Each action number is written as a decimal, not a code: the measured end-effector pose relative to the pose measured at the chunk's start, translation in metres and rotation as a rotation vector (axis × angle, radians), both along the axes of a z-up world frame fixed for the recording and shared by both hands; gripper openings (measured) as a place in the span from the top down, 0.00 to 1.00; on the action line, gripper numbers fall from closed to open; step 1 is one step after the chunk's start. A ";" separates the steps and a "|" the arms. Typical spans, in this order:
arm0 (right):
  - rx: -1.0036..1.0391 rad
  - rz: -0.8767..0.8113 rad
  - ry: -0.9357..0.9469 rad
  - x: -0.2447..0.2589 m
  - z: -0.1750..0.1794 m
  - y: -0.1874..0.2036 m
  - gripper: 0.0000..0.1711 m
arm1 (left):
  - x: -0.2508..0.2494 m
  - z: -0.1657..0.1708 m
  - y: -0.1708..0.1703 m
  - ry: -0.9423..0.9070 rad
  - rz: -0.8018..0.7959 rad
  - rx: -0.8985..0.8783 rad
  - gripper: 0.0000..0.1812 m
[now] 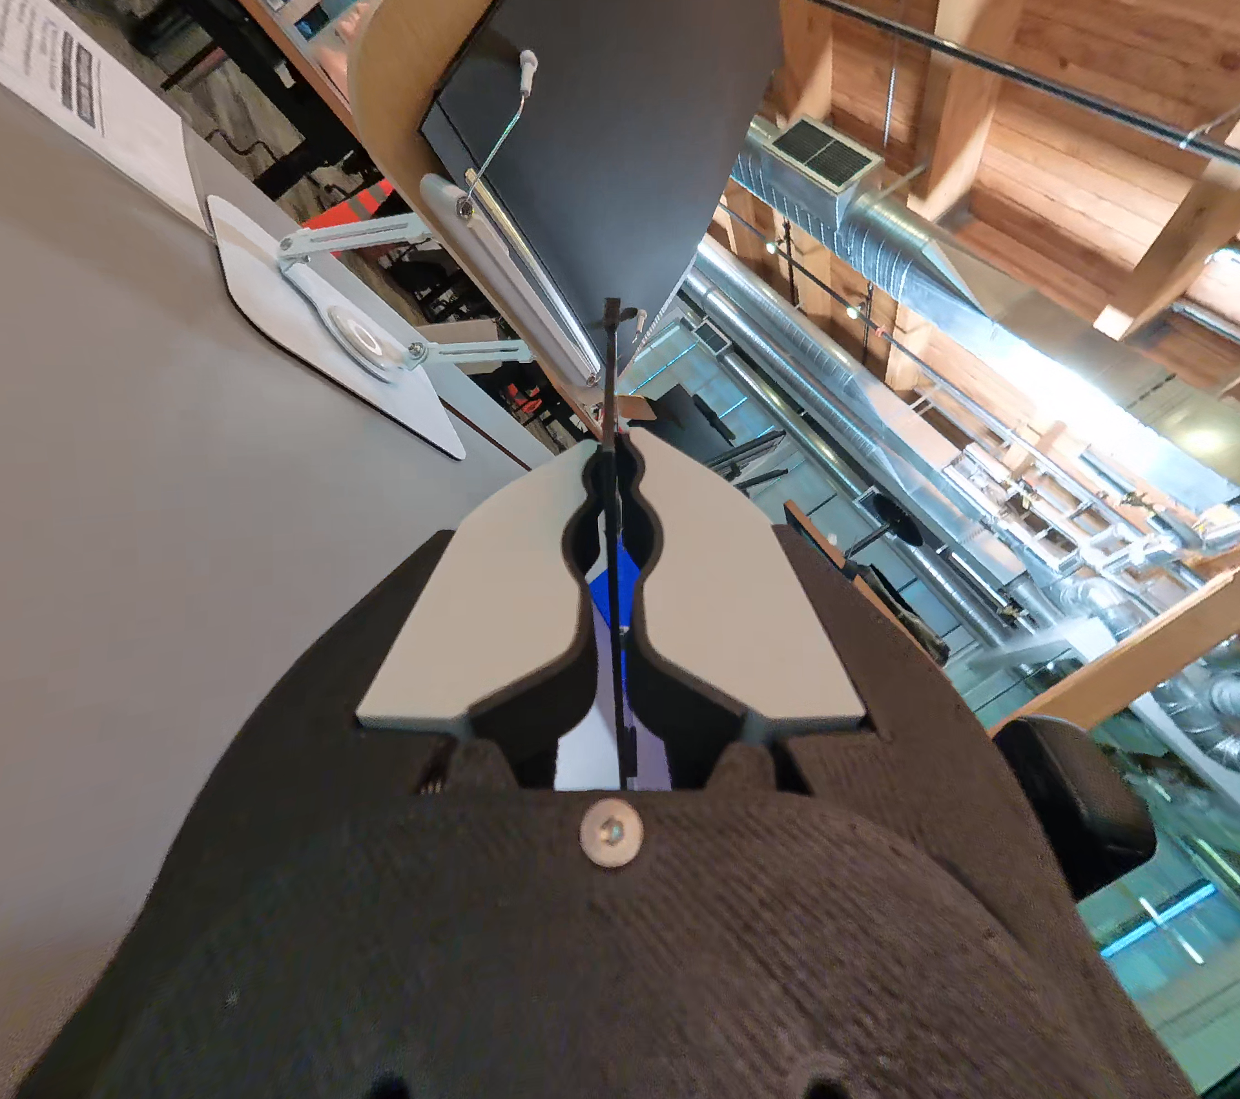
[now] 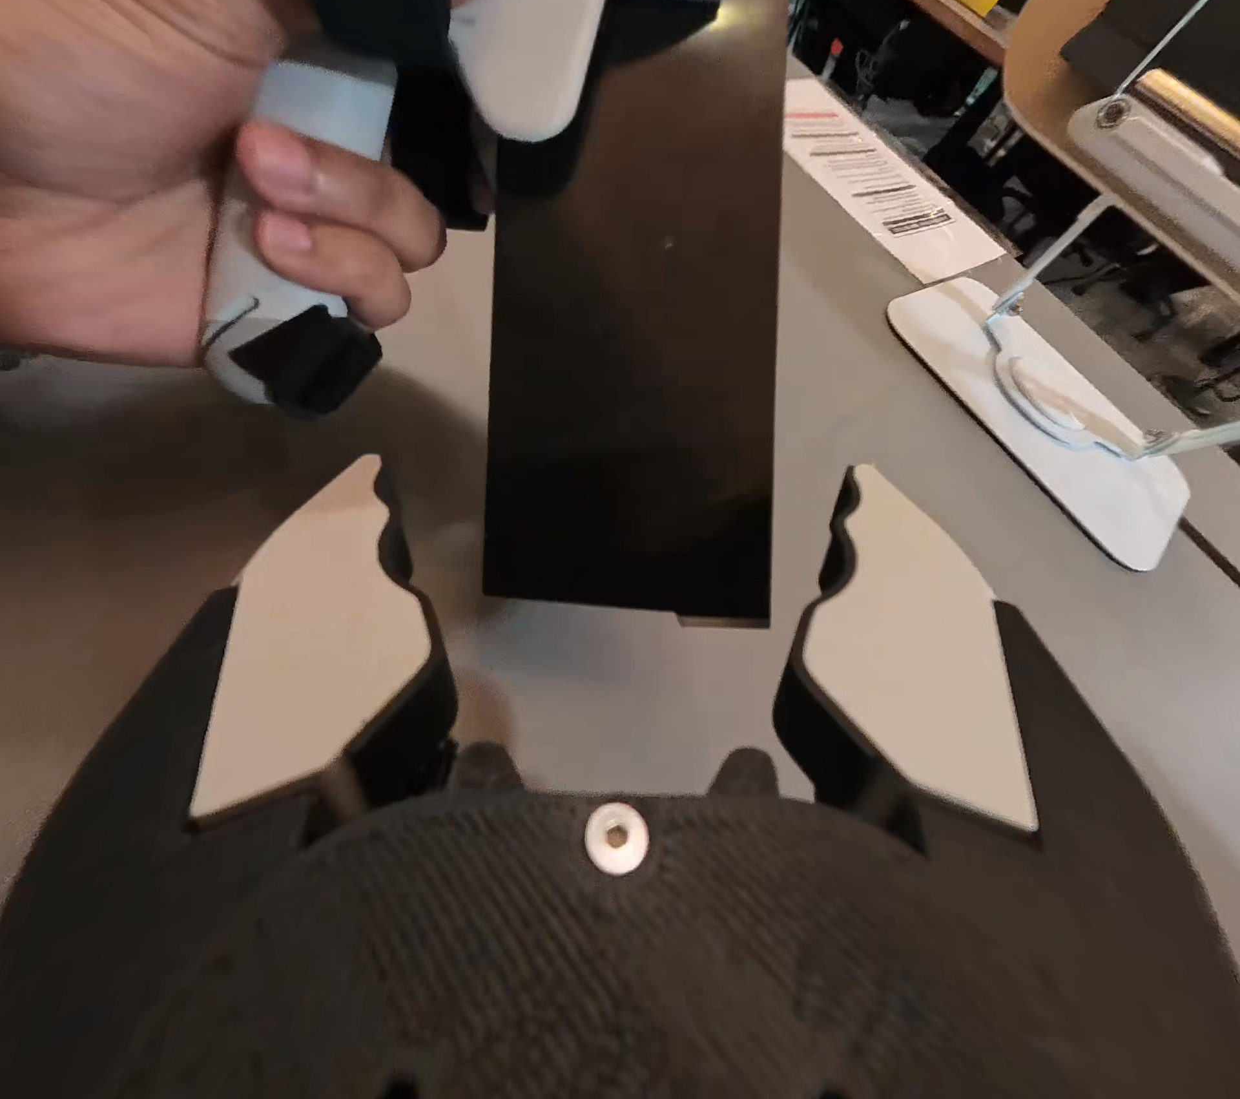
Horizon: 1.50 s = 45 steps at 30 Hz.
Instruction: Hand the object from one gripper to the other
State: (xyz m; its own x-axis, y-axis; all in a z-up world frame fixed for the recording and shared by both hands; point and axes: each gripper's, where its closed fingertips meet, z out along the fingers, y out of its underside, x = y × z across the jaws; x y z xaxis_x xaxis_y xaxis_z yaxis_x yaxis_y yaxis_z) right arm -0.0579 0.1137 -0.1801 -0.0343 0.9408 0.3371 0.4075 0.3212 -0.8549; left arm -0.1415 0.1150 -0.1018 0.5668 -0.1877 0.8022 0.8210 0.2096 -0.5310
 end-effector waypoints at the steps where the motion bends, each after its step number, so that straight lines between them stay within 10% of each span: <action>1: 0.003 -0.004 -0.017 0.000 -0.003 0.000 0.30 | 0.001 -0.001 0.000 -0.015 -0.004 0.002 0.98; 15: 0.003 -0.028 -0.092 0.009 -0.009 0.011 0.47 | 0.029 0.010 0.005 0.082 -0.114 0.035 0.95; 21: -0.228 -0.002 0.006 0.011 0.011 0.014 0.47 | 0.040 0.017 0.014 0.086 -0.239 0.097 0.43; 26: -0.759 0.274 0.224 0.023 0.058 -0.005 0.48 | 0.052 0.025 0.013 0.106 -0.344 0.158 0.26; 32: -1.135 0.355 0.314 0.032 0.075 0.012 0.48 | 0.069 0.034 0.011 0.159 -0.403 0.155 0.20; 45: -0.910 0.500 0.077 0.029 0.046 -0.047 0.48 | 0.100 0.023 0.010 0.262 -0.556 0.126 0.34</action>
State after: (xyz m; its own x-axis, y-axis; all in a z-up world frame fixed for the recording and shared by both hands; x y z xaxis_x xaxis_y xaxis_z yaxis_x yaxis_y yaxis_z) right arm -0.0291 0.0672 -0.1338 -0.4988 0.7251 -0.4748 0.3390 -0.3409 -0.8768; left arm -0.0419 0.1247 -0.0787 0.5321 -0.5952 0.6022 0.6713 -0.1369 -0.7284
